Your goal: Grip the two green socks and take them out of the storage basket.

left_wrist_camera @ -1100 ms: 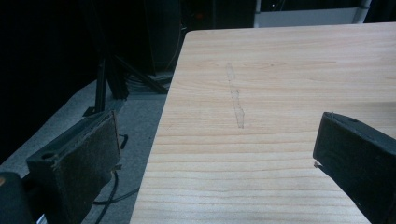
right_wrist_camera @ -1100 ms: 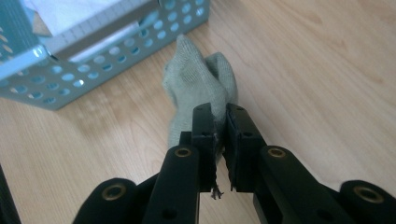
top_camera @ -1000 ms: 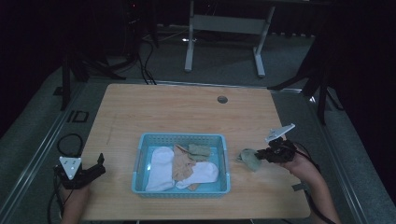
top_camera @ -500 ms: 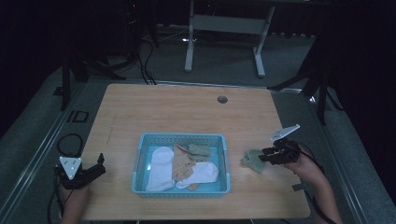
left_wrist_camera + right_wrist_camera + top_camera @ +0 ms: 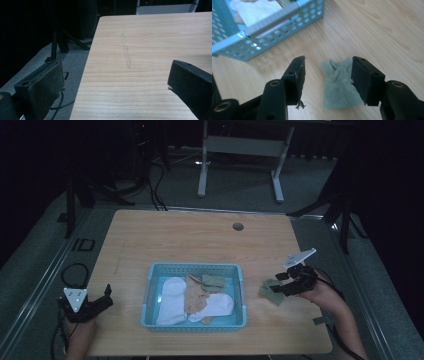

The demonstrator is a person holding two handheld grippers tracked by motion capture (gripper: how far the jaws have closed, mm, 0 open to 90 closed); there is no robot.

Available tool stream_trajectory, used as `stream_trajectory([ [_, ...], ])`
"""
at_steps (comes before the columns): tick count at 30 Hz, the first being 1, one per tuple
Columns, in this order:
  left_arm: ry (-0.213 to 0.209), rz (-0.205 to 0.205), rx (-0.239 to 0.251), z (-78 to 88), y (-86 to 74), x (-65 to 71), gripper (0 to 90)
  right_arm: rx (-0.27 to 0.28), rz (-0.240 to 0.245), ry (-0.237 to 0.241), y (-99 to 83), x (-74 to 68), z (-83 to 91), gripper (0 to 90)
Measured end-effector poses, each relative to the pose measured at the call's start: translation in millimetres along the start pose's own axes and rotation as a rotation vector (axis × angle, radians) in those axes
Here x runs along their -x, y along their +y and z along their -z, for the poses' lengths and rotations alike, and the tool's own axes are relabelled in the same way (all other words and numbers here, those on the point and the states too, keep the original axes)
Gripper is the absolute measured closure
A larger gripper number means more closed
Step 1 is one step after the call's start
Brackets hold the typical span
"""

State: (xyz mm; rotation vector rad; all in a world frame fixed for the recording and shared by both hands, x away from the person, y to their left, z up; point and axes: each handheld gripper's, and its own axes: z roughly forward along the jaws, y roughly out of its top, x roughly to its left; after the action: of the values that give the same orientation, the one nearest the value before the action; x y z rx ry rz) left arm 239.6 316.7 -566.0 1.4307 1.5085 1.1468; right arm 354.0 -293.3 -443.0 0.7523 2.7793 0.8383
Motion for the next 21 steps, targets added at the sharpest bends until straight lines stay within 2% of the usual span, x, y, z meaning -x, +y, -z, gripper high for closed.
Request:
stream_trajectory([
  [8, -0.001, 0.000, 0.000, 0.1, 0.0, -0.1, 0.4, 0.018, 0.022, 0.035, 21.3, -7.0, 0.1, 45.4],
  [9, -0.002, 0.001, 0.001, 0.2, 0.0, -0.2, 0.4, 0.014, 0.039, 0.042, 28.3, -10.5, -0.9, 45.4],
  [15, -0.003, 0.001, 0.000, 0.1, 0.0, -0.2, 0.4, 0.018, 0.073, 0.072, 44.2, -17.2, -4.3, 45.7],
  [21, -0.003, 0.002, 0.000, 0.2, 0.0, -0.3, 0.4, 0.015, 0.105, 0.079, 58.7, -23.0, -8.5, 46.2],
])
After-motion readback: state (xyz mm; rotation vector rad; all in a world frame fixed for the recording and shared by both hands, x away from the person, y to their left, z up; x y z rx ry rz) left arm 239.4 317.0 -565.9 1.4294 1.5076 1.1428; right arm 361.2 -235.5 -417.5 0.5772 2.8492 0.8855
